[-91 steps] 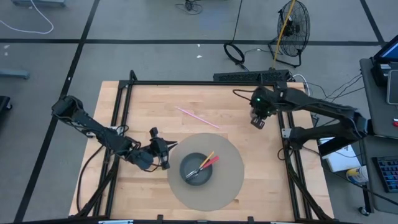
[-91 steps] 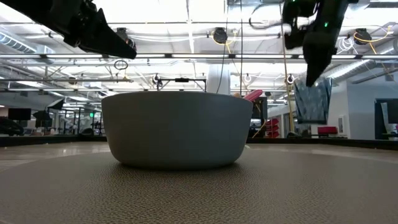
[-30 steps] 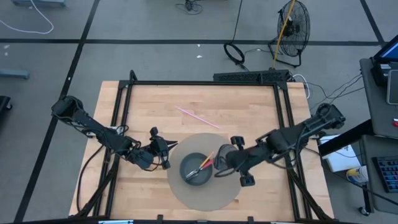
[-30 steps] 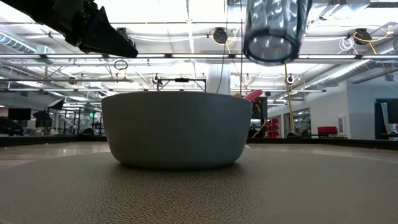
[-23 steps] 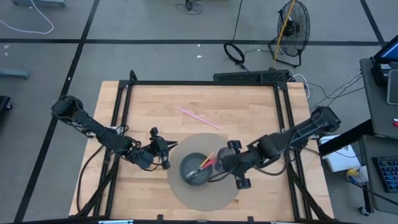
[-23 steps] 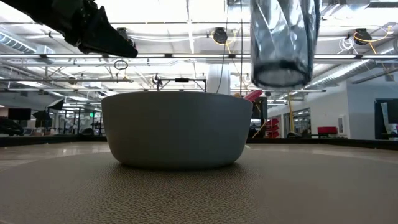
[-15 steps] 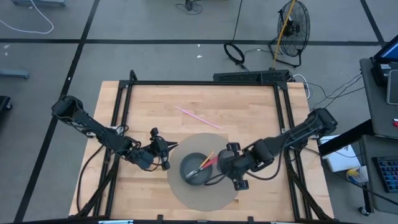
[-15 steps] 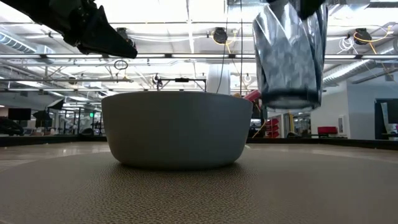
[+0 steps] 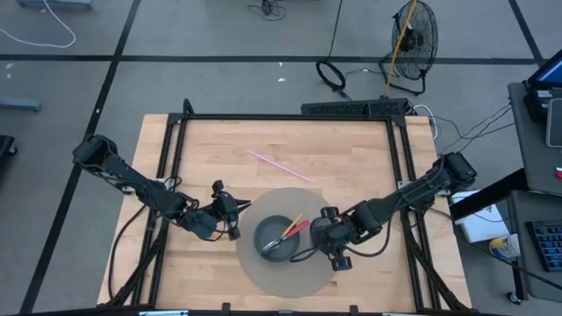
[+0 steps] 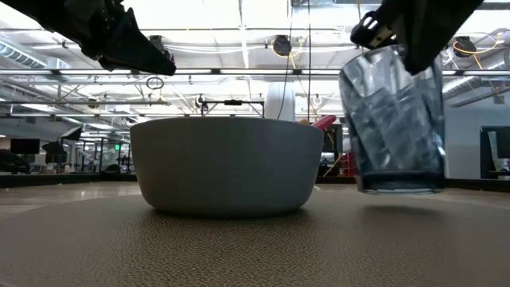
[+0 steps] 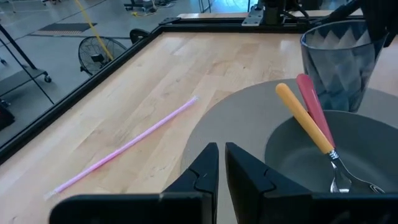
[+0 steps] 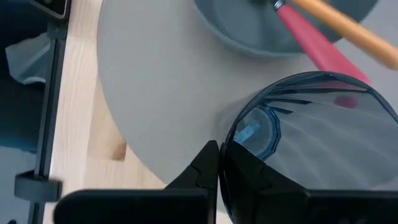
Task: Pick & Place Utensil
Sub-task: Put the blue cup on the brown placemat to the right of the blue bowl
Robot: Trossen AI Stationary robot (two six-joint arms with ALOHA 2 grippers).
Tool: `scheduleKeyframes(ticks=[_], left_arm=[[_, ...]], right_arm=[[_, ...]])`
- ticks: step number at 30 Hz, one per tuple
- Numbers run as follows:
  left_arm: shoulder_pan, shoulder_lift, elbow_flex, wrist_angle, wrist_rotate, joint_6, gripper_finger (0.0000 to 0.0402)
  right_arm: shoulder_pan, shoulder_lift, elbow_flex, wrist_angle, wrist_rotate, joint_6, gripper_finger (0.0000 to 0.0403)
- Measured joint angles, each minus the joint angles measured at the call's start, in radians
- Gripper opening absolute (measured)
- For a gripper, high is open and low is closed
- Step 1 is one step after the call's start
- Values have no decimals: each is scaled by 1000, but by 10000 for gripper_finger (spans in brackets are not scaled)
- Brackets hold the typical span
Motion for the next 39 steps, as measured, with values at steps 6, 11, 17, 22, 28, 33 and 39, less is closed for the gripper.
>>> scheduleKeyframes(ticks=[6,11,17,22,28,33,39], left_arm=[[0,0,0,0,0,-12,35],[0,0,0,0,0,-13,35],[0,0,0,-1,0,-11,35],[0,0,0,-1,0,-12,35],[-7,0,0,-1,0,-14,35],[-14,0,0,-1,0,-14,35],[-14,0,0,-1,0,-14,35]], right_arm=[[-2,0,-1,40,0,-17,8],[-2,0,-1,42,2,-16,8],[3,13,-2,45,0,-15,8],[3,26,-2,42,1,-15,8],[2,26,-2,44,1,-15,9],[3,24,-36,84,1,-14,9],[3,22,-57,91,2,4,9]])
